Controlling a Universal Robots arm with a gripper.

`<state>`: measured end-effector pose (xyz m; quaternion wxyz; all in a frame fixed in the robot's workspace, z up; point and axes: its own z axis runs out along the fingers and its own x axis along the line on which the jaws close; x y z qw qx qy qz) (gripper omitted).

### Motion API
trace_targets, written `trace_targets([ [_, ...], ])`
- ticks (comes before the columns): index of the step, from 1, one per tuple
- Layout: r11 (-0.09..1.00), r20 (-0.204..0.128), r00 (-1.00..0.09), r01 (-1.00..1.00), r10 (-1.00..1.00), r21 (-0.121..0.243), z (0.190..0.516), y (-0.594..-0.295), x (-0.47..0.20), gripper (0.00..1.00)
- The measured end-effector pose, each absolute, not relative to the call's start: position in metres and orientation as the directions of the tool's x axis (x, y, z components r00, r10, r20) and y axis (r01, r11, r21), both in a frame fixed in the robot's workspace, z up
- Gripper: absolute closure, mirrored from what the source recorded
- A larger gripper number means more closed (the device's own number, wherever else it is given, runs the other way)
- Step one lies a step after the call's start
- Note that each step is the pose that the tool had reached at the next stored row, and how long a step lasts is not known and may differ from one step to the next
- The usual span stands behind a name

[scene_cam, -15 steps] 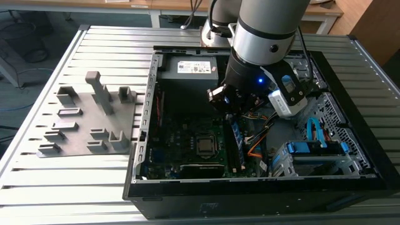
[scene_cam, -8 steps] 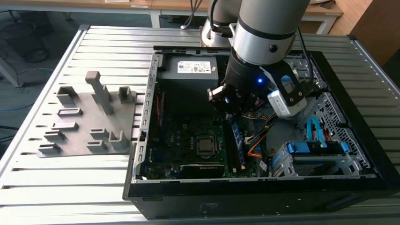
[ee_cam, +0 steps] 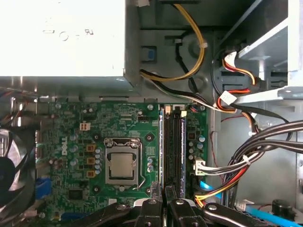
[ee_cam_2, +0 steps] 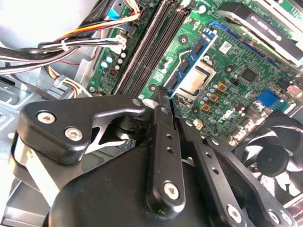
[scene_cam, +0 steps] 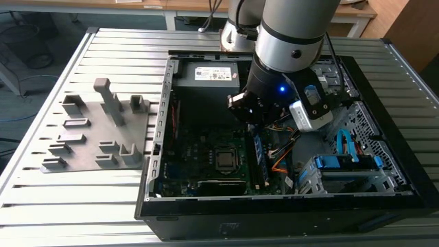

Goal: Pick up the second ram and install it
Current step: 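Insert the second ram into the second slot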

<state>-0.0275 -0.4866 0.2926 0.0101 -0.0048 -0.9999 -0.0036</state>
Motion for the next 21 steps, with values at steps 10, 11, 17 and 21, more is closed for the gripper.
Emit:
trace_targets([
  [10,1.000,0.020,-1.000,0.010,0.010,0.007,0.289,-0.487,-0.026,0.86],
  [11,1.000,0.021,-1.000,0.010,0.010,0.008,0.287,-0.487,-0.025,0.86],
  [17,1.000,0.022,-1.000,0.010,0.010,0.007,0.281,-0.487,-0.022,0.86],
  [21,1.000,0.022,-1.000,0.010,0.010,0.007,0.278,-0.487,-0.022,0.86],
])
